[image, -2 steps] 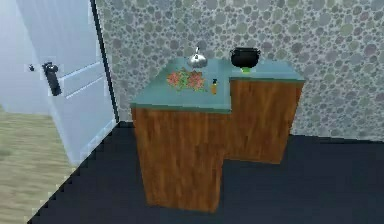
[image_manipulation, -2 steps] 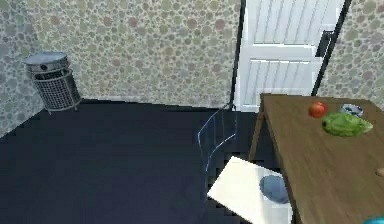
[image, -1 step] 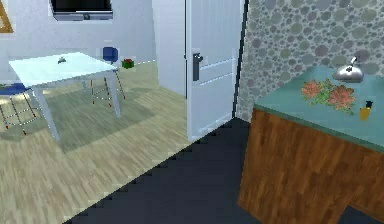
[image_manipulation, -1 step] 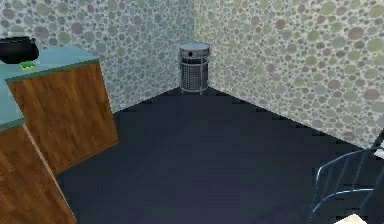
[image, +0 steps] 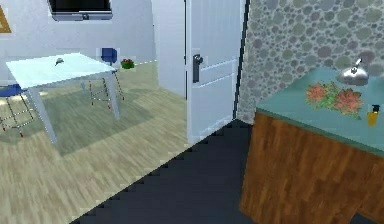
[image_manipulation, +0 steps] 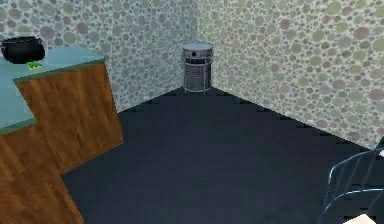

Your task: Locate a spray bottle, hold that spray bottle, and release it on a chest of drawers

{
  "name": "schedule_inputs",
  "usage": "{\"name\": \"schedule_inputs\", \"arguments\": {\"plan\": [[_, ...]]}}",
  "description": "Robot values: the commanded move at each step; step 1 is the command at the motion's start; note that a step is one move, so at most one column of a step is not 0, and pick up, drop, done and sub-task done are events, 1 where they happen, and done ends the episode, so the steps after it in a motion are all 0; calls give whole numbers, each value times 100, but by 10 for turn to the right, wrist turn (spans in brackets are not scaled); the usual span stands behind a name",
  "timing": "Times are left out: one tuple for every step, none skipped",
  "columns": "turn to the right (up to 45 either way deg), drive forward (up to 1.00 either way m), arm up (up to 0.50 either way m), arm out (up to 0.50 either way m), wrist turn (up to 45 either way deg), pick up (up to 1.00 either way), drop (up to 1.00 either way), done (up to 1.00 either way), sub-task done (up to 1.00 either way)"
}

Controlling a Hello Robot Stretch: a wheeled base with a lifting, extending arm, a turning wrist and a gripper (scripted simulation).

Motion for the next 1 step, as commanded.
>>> {"name": "schedule_inputs", "arguments": {"plan": [[-450, 0, 0, 0, 0, 0, 0, 0, 0]]}}
